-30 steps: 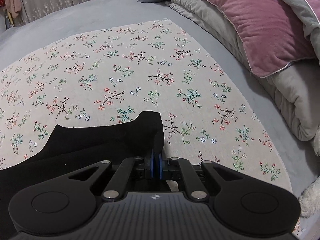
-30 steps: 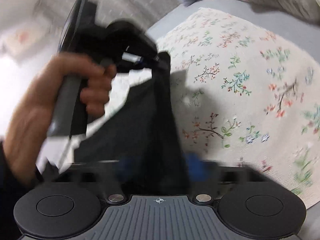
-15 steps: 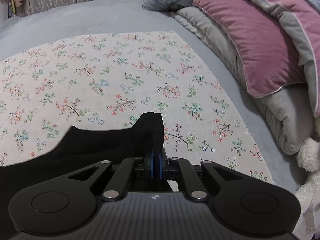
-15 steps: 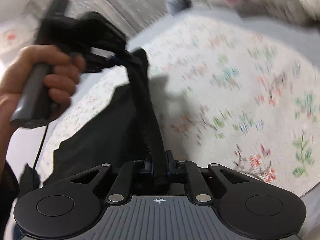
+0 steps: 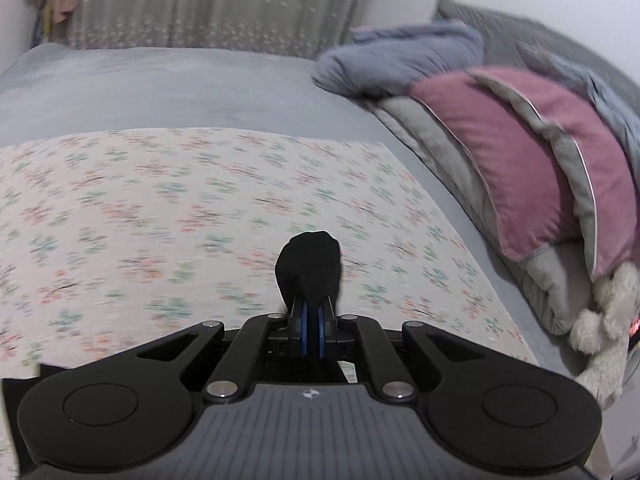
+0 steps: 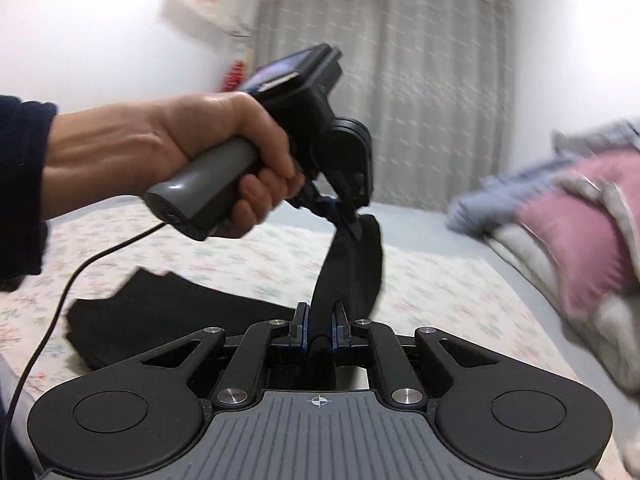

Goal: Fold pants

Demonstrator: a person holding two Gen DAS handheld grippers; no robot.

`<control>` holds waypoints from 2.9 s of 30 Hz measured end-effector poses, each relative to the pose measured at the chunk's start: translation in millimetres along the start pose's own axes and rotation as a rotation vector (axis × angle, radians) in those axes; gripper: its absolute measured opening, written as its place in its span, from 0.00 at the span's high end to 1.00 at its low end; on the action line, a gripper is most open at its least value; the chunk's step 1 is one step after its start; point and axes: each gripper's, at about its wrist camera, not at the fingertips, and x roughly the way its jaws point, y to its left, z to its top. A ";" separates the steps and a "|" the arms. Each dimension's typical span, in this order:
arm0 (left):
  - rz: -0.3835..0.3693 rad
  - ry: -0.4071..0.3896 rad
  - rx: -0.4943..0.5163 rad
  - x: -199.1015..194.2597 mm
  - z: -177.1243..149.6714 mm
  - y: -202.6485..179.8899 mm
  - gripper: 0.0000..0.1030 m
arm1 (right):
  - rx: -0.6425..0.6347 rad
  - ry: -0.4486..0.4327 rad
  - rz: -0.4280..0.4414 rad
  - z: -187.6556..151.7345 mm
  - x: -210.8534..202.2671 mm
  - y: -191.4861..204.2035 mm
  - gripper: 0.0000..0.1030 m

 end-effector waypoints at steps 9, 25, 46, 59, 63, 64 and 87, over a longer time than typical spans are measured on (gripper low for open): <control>0.044 -0.051 -0.130 -20.3 -35.8 133.1 0.82 | -0.166 0.010 0.188 18.9 38.4 116.3 0.91; 0.069 -0.026 -0.206 -18.6 -69.5 224.3 0.82 | -0.277 0.099 0.308 10.5 77.7 224.2 0.91; 0.233 -0.126 -0.230 -50.9 -90.8 232.7 0.64 | -0.110 0.255 0.629 18.4 81.4 210.3 0.55; 0.208 -0.070 -0.077 -71.6 -136.6 143.0 0.64 | 0.193 0.318 0.325 37.8 115.4 44.9 0.67; 0.306 0.003 -0.018 -42.7 -150.3 139.0 0.64 | 0.219 0.407 0.302 15.7 129.7 29.6 0.71; 0.322 -0.005 -0.011 -40.6 -151.1 140.1 0.63 | 0.227 0.436 0.307 9.9 135.3 30.5 0.72; 0.340 0.004 -0.187 -65.6 -148.3 193.9 0.09 | 0.429 0.493 0.226 -9.4 175.1 -21.3 0.44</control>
